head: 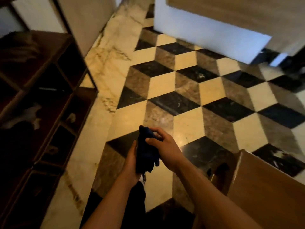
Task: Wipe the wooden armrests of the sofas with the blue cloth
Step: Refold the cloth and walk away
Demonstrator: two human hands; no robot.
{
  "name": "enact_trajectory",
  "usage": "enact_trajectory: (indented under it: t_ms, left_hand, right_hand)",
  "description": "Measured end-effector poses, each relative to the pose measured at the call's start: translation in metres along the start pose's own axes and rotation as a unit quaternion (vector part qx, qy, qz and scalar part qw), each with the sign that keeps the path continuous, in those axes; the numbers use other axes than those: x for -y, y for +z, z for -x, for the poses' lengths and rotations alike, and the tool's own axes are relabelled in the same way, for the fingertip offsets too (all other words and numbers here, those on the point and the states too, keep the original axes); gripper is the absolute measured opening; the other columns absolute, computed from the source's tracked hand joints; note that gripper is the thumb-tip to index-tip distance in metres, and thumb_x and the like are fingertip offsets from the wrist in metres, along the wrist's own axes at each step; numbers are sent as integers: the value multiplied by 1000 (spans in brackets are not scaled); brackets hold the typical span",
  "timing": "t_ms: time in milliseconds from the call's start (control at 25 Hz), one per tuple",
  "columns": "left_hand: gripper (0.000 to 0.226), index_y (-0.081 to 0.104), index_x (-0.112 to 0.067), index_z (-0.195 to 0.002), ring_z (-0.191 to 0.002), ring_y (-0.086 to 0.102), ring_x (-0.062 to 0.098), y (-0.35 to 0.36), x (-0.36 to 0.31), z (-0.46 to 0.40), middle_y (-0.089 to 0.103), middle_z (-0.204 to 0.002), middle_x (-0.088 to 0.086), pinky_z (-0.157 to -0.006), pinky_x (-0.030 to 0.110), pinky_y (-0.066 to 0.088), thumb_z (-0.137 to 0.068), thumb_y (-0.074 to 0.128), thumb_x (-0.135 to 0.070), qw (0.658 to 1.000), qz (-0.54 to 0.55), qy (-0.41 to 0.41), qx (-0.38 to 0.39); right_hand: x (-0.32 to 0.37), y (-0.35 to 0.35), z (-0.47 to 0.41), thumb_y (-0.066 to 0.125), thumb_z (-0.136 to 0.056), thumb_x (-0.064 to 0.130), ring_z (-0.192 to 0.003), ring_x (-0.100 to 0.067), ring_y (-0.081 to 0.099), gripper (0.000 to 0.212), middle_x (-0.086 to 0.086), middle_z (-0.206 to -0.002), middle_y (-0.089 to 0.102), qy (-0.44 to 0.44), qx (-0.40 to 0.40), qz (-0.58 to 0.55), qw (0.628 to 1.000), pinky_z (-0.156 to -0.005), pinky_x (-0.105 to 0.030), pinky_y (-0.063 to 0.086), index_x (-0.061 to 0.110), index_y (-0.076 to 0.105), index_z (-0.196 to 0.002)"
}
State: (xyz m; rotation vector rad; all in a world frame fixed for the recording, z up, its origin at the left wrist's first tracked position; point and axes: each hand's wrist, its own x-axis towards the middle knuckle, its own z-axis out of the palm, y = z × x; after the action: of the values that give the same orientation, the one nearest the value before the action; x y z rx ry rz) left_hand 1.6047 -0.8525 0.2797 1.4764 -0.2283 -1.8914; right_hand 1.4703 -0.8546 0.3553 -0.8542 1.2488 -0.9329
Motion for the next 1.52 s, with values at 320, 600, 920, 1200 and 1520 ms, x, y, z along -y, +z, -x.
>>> enact_trajectory:
  t_ms: [320, 600, 920, 1200, 1520]
  left_hand:
    - [49, 58, -5, -140, -124, 62, 44, 175, -102, -126, 65, -135, 26, -101, 56, 54, -94, 67, -18, 947, -106, -90, 288]
    - [43, 65, -5, -122, -102, 70, 50, 407, -93, -217, 72, -116, 28, -94, 67, 54, -82, 70, 12, 900, -346, -62, 257]
    - [22, 69, -10, -116, -88, 77, 39, 709, -22, -274, 79, -102, 21, -60, 41, 62, -96, 64, -12, 830, -469, -87, 290]
    - [29, 73, -13, -116, -91, 78, 35, 924, 125, -273, 80, -105, 15, -69, 42, 62, -89, 74, -24, 701, -560, -170, 407]
    - [46, 64, -11, -124, -98, 75, 39, 1141, 309, -223, 75, -113, 21, -72, 47, 63, -81, 74, 4, 498, -634, -239, 541]
  right_hand:
    - [63, -157, -109, 68, -95, 22, -90, -7, 73, 29, 4, -105, 74, 8, -329, 42, 943, -73, -24, 61, 45, 63, -112]
    - [59, -335, -160, 74, -88, 13, -92, -11, 75, 32, 5, -106, 75, 41, -476, -156, 864, -71, -27, 62, 34, 64, -109]
    - [99, -597, -175, 65, -95, 26, -88, -23, 75, 14, -6, -94, 79, 35, -583, -349, 733, -68, -32, 58, 18, 77, -98]
    - [91, -785, -103, 65, -91, 23, -95, -30, 75, 19, -12, -100, 78, 4, -680, -436, 590, -87, -49, 61, 16, 76, -104]
    - [109, -946, -1, 65, -95, 13, -99, -31, 75, 18, -15, -107, 77, -57, -778, -501, 375, -89, -45, 60, 9, 74, -111]
